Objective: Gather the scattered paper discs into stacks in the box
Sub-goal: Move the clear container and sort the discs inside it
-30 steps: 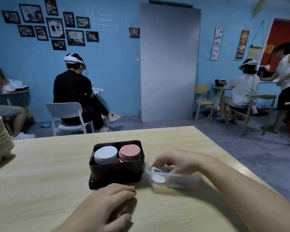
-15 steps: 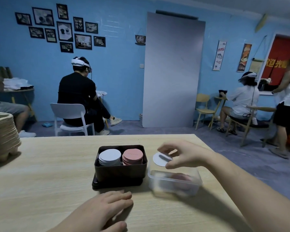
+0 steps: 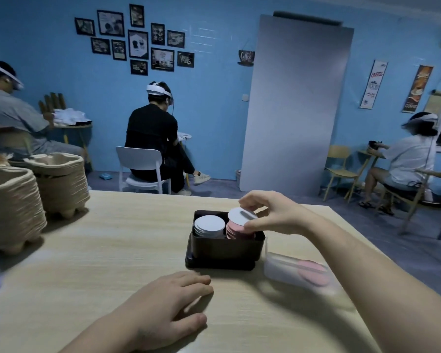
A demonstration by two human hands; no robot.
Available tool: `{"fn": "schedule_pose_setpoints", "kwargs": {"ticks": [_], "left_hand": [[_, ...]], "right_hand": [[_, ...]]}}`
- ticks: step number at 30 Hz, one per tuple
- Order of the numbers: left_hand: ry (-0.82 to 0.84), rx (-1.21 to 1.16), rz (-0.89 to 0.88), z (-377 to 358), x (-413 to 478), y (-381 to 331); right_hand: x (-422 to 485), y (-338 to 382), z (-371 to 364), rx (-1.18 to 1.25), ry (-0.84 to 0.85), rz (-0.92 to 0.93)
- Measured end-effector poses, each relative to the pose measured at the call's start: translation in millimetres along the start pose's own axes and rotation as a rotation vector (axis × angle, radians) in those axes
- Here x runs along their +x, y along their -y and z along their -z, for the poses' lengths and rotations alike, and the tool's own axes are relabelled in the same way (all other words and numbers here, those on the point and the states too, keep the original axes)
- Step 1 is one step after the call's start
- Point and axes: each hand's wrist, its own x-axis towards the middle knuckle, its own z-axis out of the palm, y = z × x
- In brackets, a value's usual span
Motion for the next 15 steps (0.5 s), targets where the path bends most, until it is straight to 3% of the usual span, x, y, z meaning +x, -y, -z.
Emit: {"fn": "schedule_pose_setpoints", "kwargs": {"ticks": [15], "left_hand": [[-0.11, -0.073, 0.083, -2, -30, 18]], "right_hand": [[45, 28, -56, -0.124, 0.003, -0.037]]}}
